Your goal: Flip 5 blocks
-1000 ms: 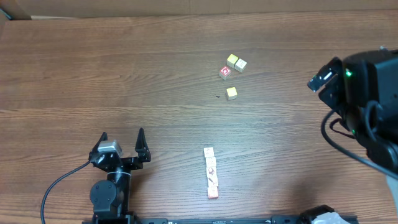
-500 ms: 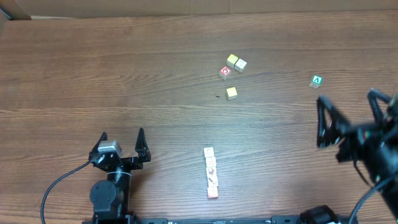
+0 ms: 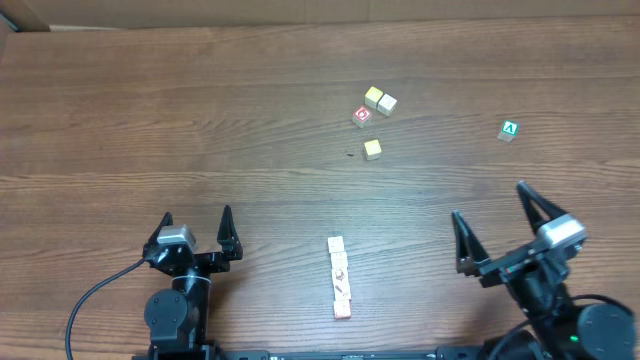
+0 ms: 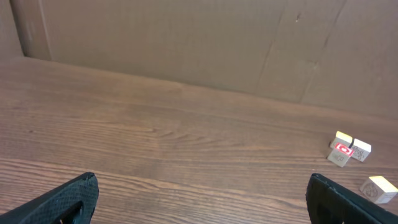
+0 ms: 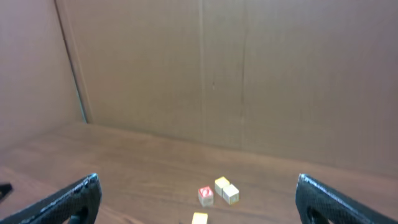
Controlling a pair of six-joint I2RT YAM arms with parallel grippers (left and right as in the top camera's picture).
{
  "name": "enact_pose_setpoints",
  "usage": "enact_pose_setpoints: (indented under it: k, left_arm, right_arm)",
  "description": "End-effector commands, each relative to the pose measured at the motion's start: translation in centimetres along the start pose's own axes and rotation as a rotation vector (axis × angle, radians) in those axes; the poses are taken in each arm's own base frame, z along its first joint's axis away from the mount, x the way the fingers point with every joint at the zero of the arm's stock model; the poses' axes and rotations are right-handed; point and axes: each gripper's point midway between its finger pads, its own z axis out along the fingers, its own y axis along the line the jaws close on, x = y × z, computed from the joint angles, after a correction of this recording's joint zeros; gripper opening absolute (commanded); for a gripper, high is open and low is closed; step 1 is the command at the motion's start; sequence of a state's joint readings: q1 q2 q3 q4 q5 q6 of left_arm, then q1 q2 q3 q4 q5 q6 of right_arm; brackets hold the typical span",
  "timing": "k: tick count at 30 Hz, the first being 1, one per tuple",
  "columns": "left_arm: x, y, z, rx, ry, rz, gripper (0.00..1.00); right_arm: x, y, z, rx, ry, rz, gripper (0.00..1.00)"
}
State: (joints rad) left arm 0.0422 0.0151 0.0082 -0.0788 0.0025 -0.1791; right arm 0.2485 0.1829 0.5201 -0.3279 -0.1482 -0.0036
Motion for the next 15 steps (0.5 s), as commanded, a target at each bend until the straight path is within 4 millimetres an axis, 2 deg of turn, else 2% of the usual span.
enact_pose_setpoints:
  k: [1, 6, 15]
  left_arm:
    - [-0.1, 0.3, 0.0, -0.015, -0.011, 0.022, 1.0]
    - [-0.1, 0.3, 0.0, -0.015, -0.011, 0.022, 1.0]
    - [-0.1, 0.3, 0.0, -0.015, -0.011, 0.022, 1.0]
  right_arm:
    - [3.8, 0.3, 0.2, -0.051, -0.03, -0.015, 1.0]
    - [6.5, -1.1, 0.5, -0.003, -0.045, -0.019, 1.0]
    - [11.3, -3.9, 1.1, 0.099, 0.044, -0.001, 1.0]
